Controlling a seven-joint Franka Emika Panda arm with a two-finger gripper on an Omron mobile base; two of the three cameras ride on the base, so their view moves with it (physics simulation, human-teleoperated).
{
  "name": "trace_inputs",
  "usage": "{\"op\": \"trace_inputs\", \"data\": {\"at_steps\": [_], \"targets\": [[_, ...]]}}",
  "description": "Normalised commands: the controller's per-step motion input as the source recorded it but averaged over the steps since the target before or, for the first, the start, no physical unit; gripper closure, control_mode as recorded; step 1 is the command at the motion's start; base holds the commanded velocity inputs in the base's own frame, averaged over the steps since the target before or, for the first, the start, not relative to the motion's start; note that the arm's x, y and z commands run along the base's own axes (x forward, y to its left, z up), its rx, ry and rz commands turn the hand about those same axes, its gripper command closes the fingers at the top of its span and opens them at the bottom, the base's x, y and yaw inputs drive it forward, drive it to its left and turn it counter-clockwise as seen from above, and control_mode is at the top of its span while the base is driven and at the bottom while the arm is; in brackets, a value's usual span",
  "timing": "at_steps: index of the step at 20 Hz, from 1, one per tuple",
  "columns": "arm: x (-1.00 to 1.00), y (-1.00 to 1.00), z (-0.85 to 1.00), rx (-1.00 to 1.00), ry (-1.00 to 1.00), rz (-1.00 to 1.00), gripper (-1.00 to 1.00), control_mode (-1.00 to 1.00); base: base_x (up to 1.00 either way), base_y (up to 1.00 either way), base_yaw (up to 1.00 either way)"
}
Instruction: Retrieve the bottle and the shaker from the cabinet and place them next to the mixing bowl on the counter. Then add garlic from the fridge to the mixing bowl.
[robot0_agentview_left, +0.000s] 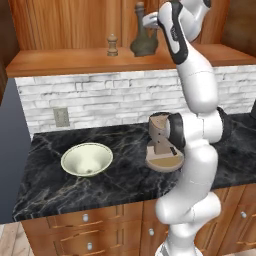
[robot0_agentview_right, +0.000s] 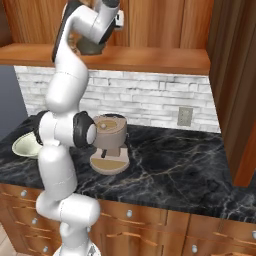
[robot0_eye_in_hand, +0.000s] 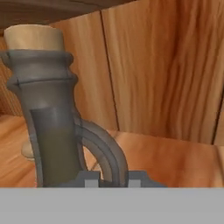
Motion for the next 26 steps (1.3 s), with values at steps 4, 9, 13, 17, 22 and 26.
{"op": "trace_inputs", "data": {"at_steps": [4,9,13,17,22,26], "targets": [[-0.36,-0.27,-0.95,0.38,-0.24,-0.06,1.0,-1.0,0.0,0.0,0.0],[-0.37,-0.01,-0.08,0.04,-0.24,0.0,1.0,-1.0,0.0,0.0,0.0],[-0.38,0.0,0.21,-0.02,-0.08,0.0,1.0,-1.0,0.0,0.0,0.0],[-0.79,0.0,0.24,0.0,-0.1,0.0,1.0,-1.0,0.0,0.0,0.0],[-0.84,0.0,0.49,0.01,0.02,-0.01,1.0,-1.0,0.0,0.0,0.0],[-1.0,0.14,-0.12,-0.01,0.19,-0.04,1.0,-1.0,0.0,0.0,0.0]]}}
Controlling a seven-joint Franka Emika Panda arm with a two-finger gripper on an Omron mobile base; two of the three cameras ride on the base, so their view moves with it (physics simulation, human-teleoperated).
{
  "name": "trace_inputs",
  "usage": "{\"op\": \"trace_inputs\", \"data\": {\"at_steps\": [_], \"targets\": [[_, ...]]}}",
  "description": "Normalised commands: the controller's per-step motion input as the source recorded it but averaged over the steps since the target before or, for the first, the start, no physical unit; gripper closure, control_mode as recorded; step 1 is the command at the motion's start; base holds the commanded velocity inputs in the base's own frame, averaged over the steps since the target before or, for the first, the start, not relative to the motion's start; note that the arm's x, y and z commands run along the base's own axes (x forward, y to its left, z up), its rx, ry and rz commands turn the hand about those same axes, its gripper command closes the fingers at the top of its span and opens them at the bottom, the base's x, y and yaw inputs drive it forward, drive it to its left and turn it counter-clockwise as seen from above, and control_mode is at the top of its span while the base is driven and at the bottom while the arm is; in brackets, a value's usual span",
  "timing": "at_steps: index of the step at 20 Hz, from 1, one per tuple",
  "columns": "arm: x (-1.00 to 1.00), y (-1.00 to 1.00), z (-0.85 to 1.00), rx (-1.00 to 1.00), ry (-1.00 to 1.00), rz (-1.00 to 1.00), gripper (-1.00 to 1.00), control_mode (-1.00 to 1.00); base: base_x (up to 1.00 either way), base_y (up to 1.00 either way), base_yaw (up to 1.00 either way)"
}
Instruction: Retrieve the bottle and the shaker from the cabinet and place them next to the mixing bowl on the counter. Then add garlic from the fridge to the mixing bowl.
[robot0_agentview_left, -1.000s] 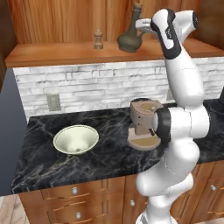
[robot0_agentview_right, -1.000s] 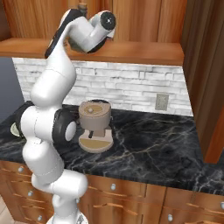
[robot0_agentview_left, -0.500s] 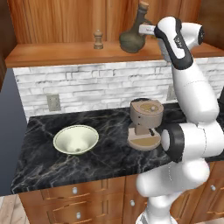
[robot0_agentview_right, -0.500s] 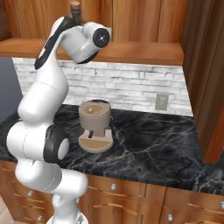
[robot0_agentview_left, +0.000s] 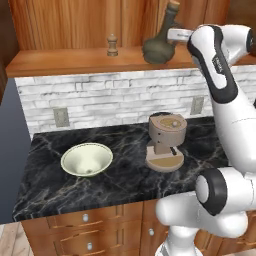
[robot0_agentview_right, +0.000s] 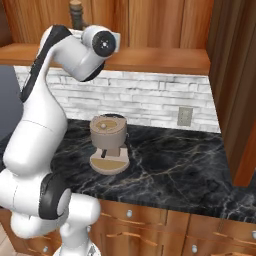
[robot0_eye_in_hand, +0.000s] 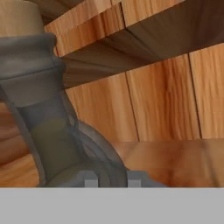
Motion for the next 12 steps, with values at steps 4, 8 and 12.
{"op": "trace_inputs", "data": {"at_steps": [4,8,12], "targets": [[-1.0,0.22,-0.64,-0.02,0.13,-0.07,1.0,-1.0,0.0,0.0,0.0],[-0.97,0.22,-0.98,-0.13,0.05,-0.11,1.0,-1.0,0.0,0.0,0.0],[-0.48,0.05,-1.0,-0.08,0.0,-0.11,1.0,-1.0,0.0,0.0,0.0]]}}
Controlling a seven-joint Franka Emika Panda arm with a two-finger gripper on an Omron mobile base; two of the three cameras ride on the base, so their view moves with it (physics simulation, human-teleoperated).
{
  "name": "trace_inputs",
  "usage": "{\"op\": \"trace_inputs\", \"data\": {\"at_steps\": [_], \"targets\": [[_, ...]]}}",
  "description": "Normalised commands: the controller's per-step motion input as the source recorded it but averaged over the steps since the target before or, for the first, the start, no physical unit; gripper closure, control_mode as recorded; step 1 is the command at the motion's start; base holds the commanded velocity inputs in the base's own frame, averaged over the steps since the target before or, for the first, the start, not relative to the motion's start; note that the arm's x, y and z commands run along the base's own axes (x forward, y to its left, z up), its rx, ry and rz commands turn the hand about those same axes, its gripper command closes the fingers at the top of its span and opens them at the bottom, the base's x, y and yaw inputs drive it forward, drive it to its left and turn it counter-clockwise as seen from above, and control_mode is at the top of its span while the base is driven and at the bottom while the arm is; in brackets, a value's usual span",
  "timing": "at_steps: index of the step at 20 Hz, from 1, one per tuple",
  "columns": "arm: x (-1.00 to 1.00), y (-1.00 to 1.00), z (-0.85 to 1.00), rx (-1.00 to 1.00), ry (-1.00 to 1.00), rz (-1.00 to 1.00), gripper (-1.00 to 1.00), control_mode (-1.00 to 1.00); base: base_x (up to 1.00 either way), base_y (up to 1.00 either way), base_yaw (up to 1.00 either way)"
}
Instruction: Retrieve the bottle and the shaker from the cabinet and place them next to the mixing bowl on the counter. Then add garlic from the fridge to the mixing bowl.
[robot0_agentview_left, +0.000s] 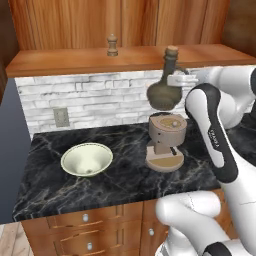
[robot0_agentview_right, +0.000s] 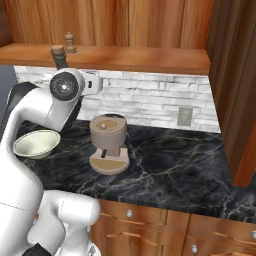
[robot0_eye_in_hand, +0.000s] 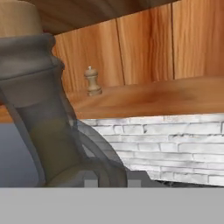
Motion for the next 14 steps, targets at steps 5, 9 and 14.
{"op": "trace_inputs", "data": {"at_steps": [5,9,14], "targets": [[-0.27,0.17,-0.97,0.0,-0.05,-0.14,1.0,-1.0,0.0,0.0,0.0],[-0.03,0.66,-0.82,0.09,-0.02,-0.07,1.0,-1.0,0.0,0.0,0.0],[0.15,0.32,-0.91,0.0,0.11,0.0,1.0,-1.0,0.0,0.0,0.0]]}}
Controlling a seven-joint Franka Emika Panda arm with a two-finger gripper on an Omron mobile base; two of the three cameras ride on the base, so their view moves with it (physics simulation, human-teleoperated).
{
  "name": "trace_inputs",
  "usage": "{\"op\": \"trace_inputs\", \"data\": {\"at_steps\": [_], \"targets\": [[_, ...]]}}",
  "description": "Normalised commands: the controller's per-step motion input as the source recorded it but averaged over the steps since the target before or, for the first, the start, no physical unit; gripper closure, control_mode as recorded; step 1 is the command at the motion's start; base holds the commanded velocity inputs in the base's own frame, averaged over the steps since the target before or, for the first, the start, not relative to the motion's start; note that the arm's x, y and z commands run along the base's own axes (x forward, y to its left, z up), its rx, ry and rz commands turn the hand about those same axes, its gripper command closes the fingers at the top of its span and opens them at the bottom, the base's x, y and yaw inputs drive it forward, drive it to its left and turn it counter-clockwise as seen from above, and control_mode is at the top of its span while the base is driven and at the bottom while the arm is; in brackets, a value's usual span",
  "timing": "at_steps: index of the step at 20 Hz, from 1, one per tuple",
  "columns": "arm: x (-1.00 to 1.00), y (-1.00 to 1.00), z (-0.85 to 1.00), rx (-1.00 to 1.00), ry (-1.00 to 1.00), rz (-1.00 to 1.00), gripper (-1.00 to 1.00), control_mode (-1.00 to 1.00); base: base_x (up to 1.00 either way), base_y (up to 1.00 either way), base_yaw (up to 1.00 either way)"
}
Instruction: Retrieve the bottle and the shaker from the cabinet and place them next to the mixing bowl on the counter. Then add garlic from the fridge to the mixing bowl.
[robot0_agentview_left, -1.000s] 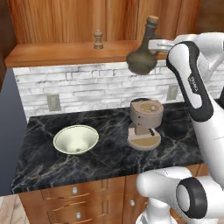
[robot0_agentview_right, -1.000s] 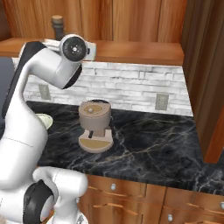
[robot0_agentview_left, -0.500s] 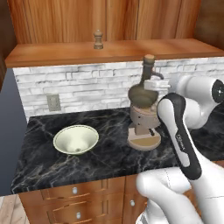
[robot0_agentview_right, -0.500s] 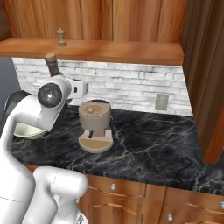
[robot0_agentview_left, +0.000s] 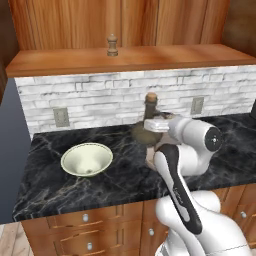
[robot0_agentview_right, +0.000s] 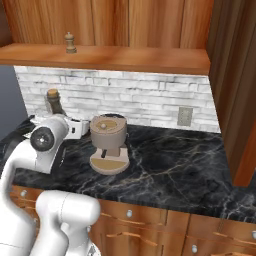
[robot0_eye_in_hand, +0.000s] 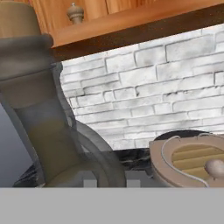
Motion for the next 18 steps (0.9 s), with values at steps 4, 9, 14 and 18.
{"op": "trace_inputs", "data": {"at_steps": [4,9,14,18], "targets": [[0.37,0.08,-0.86,-0.01,-0.03,0.0,1.0,-1.0,0.0,0.0,0.0],[0.29,0.22,-1.0,-0.02,-0.02,-0.02,1.0,-1.0,0.0,0.0,0.0],[0.45,0.0,-1.0,-0.09,0.0,-0.19,1.0,-1.0,0.0,0.0,0.0],[0.31,0.0,-0.85,0.05,0.0,-0.16,1.0,-1.0,0.0,0.0,0.0]]}}
